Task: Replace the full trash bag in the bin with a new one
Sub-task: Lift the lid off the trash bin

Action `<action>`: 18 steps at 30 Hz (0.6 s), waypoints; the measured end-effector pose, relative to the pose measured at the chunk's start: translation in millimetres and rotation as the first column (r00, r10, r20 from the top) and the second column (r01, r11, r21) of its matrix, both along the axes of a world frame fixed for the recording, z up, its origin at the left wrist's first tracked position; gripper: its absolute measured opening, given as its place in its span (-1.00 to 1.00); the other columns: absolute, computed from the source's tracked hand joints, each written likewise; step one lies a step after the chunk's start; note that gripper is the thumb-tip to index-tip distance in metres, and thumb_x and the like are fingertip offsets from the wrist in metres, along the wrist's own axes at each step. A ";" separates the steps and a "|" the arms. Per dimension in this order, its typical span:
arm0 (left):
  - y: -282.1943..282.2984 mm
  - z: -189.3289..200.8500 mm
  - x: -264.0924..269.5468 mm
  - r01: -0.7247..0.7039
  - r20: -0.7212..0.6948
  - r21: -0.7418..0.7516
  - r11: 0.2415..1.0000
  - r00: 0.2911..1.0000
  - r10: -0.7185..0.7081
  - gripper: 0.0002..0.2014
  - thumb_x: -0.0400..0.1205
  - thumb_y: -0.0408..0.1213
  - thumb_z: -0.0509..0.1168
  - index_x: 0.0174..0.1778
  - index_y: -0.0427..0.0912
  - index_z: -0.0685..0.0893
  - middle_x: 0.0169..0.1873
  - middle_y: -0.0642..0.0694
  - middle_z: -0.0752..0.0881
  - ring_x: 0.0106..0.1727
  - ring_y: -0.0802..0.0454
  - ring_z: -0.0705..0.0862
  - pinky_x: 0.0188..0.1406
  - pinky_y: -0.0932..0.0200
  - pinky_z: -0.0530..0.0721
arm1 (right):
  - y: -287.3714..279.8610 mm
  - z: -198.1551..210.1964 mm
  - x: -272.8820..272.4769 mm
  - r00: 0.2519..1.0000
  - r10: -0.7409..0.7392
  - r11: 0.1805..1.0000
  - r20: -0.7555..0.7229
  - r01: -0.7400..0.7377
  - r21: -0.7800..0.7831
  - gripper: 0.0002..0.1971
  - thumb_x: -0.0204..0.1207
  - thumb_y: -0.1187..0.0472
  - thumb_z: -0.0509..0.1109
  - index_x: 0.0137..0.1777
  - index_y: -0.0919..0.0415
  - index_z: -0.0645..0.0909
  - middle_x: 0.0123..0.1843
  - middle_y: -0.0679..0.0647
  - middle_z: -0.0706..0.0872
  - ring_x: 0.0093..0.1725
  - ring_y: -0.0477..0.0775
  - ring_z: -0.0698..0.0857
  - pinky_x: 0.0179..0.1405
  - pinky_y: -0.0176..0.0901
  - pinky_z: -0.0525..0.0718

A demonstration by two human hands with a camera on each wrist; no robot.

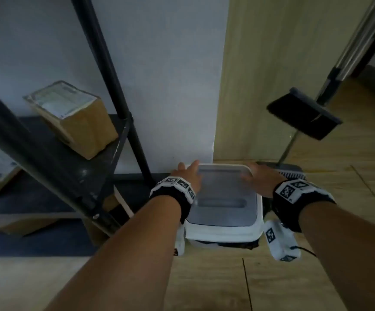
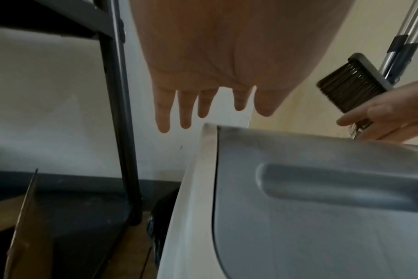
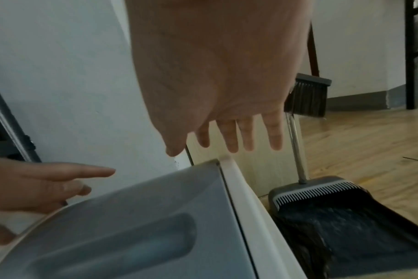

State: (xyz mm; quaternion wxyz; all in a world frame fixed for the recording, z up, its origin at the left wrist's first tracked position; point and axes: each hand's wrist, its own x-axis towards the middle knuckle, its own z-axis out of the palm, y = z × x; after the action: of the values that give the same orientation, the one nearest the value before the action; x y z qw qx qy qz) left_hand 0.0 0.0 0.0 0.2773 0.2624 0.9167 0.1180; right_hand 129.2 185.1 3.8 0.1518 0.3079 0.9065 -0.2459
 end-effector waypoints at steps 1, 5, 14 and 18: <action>-1.4 -5.1 1.0 -0.026 0.013 0.007 1.000 1.000 0.026 -0.43 0.71 0.01 -0.06 0.66 0.14 -0.06 0.66 -0.26 0.10 0.58 -0.36 0.28 0.56 -0.26 0.29 | -2.3 -4.2 2.7 1.000 -0.025 1.000 -0.006 0.025 -0.019 -0.28 0.62 -0.20 0.08 0.68 0.16 0.08 0.61 0.24 0.37 0.52 0.25 0.45 0.46 0.11 0.44; -10.9 -20.6 7.8 -0.158 0.094 0.115 0.981 0.985 0.148 -0.42 0.70 -0.09 -0.02 0.65 0.05 -0.06 0.52 -0.33 0.40 0.39 -0.34 0.54 0.37 -0.13 0.49 | -18.7 -22.3 22.5 0.983 -0.185 0.980 0.019 0.186 -0.078 -0.23 0.61 -0.19 0.09 0.69 0.13 -0.08 0.45 0.30 0.55 0.30 0.31 0.62 0.22 0.06 0.58; -30.5 -12.1 21.7 -0.204 0.163 0.139 0.969 0.970 0.181 -0.30 0.65 -0.17 0.05 0.65 0.09 -0.18 0.53 -0.20 0.44 0.34 -0.28 0.60 0.19 0.01 0.53 | -23.0 -31.9 30.1 0.968 -0.249 0.941 0.029 0.249 -0.229 -0.14 0.28 -0.10 0.36 0.59 -0.17 0.07 0.16 0.18 0.69 -0.04 0.28 0.77 -0.33 0.15 0.83; -40.9 -3.9 26.6 -0.186 0.201 0.069 0.980 0.965 0.169 -0.18 0.52 -0.20 0.10 0.65 0.16 -0.21 0.53 -0.24 0.43 0.35 -0.31 0.58 0.38 -0.12 0.53 | -15.5 -49.0 32.5 0.973 -0.216 0.947 0.086 0.230 -0.226 -0.25 0.29 0.09 0.40 0.51 -0.05 0.24 0.06 0.17 0.72 -0.11 0.30 0.79 -0.42 0.14 0.81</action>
State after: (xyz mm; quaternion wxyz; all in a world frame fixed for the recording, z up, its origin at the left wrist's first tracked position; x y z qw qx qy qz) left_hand 26.6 -40.9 -3.9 0.3421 0.1782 0.8990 0.2072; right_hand 161.7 169.6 -45.2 0.1857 0.3956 0.8255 -0.3572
